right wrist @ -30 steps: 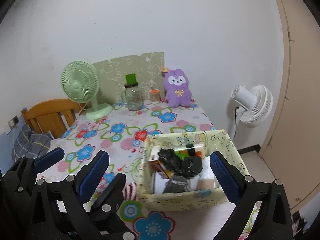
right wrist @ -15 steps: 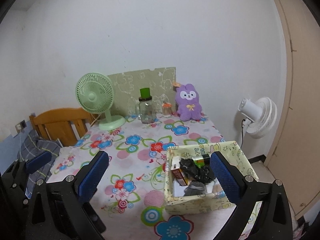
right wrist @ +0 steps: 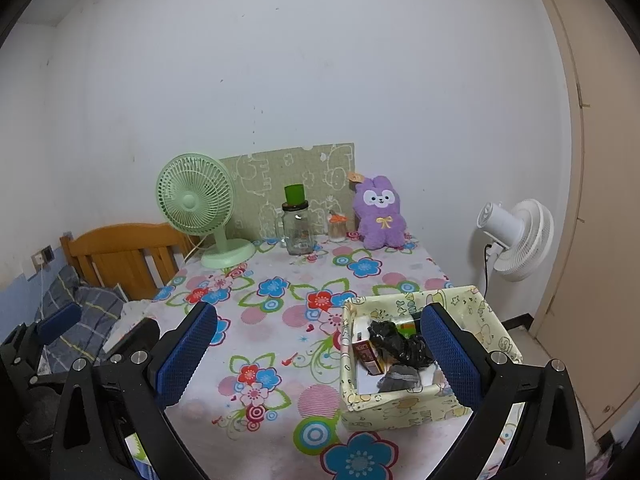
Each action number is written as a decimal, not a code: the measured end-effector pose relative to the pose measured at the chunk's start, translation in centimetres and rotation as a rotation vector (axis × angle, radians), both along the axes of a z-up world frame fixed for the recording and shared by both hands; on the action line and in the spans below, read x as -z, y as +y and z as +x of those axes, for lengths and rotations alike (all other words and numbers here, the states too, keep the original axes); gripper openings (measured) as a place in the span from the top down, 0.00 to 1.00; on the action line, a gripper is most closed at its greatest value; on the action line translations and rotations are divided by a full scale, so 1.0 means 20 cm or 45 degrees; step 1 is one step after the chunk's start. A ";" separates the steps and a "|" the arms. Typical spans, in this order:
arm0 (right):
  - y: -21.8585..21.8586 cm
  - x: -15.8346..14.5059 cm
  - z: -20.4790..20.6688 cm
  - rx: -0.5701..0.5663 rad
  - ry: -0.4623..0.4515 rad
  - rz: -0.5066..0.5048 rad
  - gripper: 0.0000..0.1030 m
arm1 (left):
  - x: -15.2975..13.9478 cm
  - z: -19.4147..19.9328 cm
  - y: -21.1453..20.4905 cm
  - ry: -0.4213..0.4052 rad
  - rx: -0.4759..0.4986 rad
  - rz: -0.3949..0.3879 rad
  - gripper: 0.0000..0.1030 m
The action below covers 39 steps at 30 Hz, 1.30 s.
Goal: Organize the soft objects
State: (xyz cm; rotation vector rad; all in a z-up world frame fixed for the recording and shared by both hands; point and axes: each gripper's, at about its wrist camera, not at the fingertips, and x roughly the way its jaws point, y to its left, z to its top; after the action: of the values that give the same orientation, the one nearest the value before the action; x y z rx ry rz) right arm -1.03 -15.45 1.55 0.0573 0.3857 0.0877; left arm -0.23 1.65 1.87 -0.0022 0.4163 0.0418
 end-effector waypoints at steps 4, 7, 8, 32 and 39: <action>0.00 0.01 0.01 0.002 0.003 -0.003 0.00 | 0.01 0.01 0.01 0.006 0.010 -0.013 0.00; 0.00 0.01 0.01 0.004 0.007 -0.007 0.00 | 0.01 0.02 0.01 0.012 0.006 -0.019 0.00; 0.00 0.02 0.02 0.004 0.008 -0.008 0.00 | 0.02 0.03 0.01 0.015 0.004 -0.021 0.00; -0.01 0.03 0.05 -0.002 0.014 -0.009 0.00 | 0.04 0.04 -0.01 0.007 -0.021 -0.021 0.00; -0.01 0.03 0.05 0.001 0.013 -0.007 0.00 | 0.04 0.04 -0.01 0.006 -0.021 -0.021 0.00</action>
State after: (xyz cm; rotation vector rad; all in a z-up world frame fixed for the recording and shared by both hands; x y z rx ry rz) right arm -0.07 -15.68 1.00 0.0521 0.3958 0.0857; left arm 0.56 1.45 1.10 -0.0215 0.4213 0.0545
